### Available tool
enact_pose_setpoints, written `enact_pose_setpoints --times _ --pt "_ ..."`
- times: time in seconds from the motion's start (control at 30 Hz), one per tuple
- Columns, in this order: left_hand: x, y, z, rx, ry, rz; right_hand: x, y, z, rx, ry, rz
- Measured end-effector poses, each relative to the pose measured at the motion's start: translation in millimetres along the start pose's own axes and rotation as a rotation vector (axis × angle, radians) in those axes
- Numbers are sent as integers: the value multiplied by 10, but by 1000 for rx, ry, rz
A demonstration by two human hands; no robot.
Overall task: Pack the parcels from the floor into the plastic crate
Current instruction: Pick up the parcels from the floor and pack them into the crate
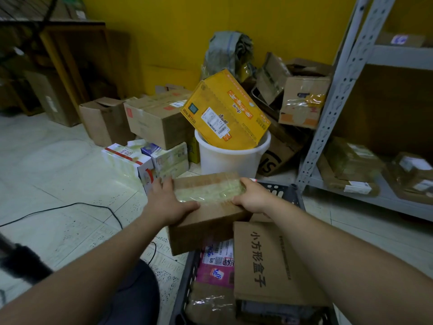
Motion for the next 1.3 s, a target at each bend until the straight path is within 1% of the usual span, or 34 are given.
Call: enact_pose_setpoints --times 0.1,0.2,0.3,0.37,0.43,0.5,0.57,0.7,0.8,0.9,0.97,1.07,1.17,1.3 --pt "-144 119 -23 -115 -78 -71 5 10 0 -4 -20 10" --pt "-182 148 -45 -137 -148 -58 0 28 -36 19 -60 7" --pt "-153 121 -32 -135 -192 -27 -47 -36 -36 38 -18 38" --pt "-81 67 -100 -98 -281 14 -91 -111 -8 31 13 75" --pt "50 44 -186 -126 -355 38 -120 -159 -11 38 -6 77" --pt "164 68 -239 -233 -354 10 -143 -175 -24 66 -33 71" --pt "253 128 -257 -285 -348 -28 -161 -177 -38 74 -49 65" --pt "381 219 -339 -266 -419 -49 -197 -170 -6 63 -57 47" --pt "467 255 -412 -228 -464 -64 -198 -182 2 100 -55 49" --pt "472 290 -430 -176 -477 -86 -204 -181 -2 121 -56 45" --pt "457 380 -421 -156 -466 -140 -199 -178 -16 135 -63 52" --pt "435 560 -373 -137 -392 -243 -153 -154 -7 151 -57 49" --pt "423 678 -364 -141 -342 -321 -99 -98 53 119 -5 33" --pt "488 723 -449 -105 -379 -347 -55 29 84 109 34 11"
Point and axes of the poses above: each hand's wrist, its own x-axis away from the middle knuckle, its own z-axis out of the back of the hand, y = z × x, the point moved 9 cm from there along -x, towards the middle knuckle, and after that the axes turned 4 degrees about -x, right-handed, at the moved point
